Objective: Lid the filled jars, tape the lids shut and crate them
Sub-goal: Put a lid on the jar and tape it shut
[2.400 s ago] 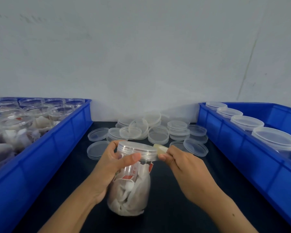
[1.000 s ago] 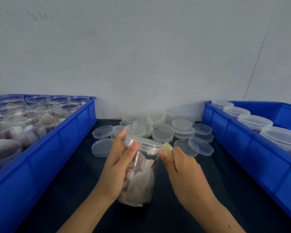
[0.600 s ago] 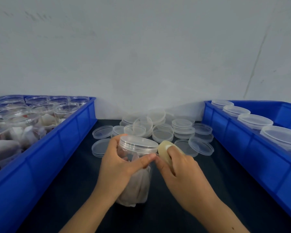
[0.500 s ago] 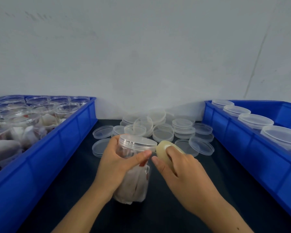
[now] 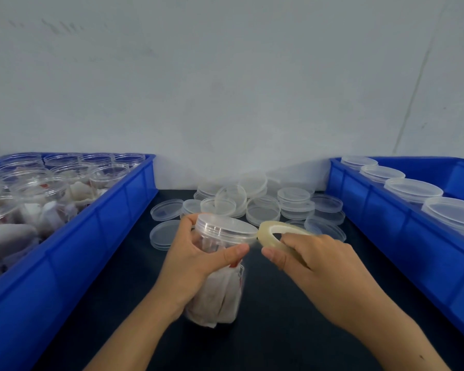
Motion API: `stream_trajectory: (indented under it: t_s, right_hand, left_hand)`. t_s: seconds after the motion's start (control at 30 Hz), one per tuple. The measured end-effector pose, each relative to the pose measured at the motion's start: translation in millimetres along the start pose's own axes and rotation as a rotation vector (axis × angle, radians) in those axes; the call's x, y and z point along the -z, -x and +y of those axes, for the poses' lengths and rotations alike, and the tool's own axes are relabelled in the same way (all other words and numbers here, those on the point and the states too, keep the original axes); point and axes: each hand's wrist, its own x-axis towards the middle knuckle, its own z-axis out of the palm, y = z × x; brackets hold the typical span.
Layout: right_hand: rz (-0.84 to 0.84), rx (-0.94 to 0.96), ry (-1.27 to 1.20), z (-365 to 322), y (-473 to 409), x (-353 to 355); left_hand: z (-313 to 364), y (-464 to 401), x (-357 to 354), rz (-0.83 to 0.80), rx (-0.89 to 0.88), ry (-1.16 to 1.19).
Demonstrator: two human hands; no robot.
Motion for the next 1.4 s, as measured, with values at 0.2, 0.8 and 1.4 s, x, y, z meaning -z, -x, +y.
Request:
stream_trajectory:
  t_s: [0.2,0.8,1.4]
  right_hand:
    - [-0.019,0.030,0.007,-0.1,2.0,7.6]
    - [-0.069,-0.064,0.004,2.3,-1.4,-9.7]
    - [-0.261,-0.260,-0.630,5.4,-9.7,-32.0]
  left_hand:
    - [-2.2,-3.1,7.8,-0.054,0.035,0.033]
    - [-3.2,4.9,-6.3,-0.041,-0.142,-0.104]
    - [-3.7,7.3,-10.0,0.136,-0.257,-0.352]
